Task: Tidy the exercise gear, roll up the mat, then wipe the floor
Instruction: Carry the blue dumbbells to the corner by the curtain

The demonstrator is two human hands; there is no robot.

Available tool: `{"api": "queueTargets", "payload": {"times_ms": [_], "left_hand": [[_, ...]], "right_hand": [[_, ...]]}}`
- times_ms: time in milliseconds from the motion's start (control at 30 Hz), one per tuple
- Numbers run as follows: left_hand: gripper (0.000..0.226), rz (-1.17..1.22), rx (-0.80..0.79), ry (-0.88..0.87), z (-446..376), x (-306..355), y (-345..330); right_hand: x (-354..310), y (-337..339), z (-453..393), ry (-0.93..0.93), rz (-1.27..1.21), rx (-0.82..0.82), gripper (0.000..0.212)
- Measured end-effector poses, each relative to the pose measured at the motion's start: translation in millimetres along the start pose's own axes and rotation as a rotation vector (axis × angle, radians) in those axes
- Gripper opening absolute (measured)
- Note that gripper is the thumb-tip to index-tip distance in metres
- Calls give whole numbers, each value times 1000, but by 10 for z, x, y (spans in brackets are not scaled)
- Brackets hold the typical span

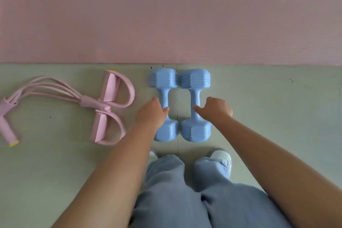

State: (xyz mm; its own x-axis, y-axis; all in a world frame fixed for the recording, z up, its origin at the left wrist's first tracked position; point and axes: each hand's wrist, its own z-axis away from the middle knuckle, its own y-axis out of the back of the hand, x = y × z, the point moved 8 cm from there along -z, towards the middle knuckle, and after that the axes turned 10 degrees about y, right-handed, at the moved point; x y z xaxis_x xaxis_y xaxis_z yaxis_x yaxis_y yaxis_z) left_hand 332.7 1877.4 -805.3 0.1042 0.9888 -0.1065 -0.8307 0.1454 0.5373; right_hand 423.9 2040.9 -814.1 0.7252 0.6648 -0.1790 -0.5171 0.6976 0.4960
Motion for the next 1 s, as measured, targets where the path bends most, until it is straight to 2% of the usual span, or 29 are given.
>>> {"api": "queueTargets", "payload": {"times_ms": [100, 233, 267, 433, 533, 733, 800, 900, 1000], "left_hand": [[54, 98, 19, 5, -553, 119, -285], [49, 258, 90, 50, -813, 170, -443], [46, 287, 103, 60, -828, 170, -461], [41, 286, 114, 35, -840, 148, -453], [39, 250, 103, 39, -707, 116, -366], [40, 205, 104, 41, 211, 154, 86], [35, 230, 108, 36, 684, 217, 313], [23, 254, 140, 8, 1479, 354, 715], [31, 229, 182, -17, 2309, 472, 1093]], "right_hand": [[41, -301, -614, 37, -123, -38, 54], [68, -520, -922, 12, -496, 94, 18], [79, -540, -943, 3, -557, 126, 19], [127, -507, -890, 0, -589, 175, 14], [250, -374, -696, -30, -578, 202, 23], [402, 145, 232, -105, -592, 245, 26], [444, 345, 688, -135, -572, 237, 23], [512, 702, 1465, -180, -549, 244, 29], [579, 1057, 2316, -214, -544, 261, 24]]}}
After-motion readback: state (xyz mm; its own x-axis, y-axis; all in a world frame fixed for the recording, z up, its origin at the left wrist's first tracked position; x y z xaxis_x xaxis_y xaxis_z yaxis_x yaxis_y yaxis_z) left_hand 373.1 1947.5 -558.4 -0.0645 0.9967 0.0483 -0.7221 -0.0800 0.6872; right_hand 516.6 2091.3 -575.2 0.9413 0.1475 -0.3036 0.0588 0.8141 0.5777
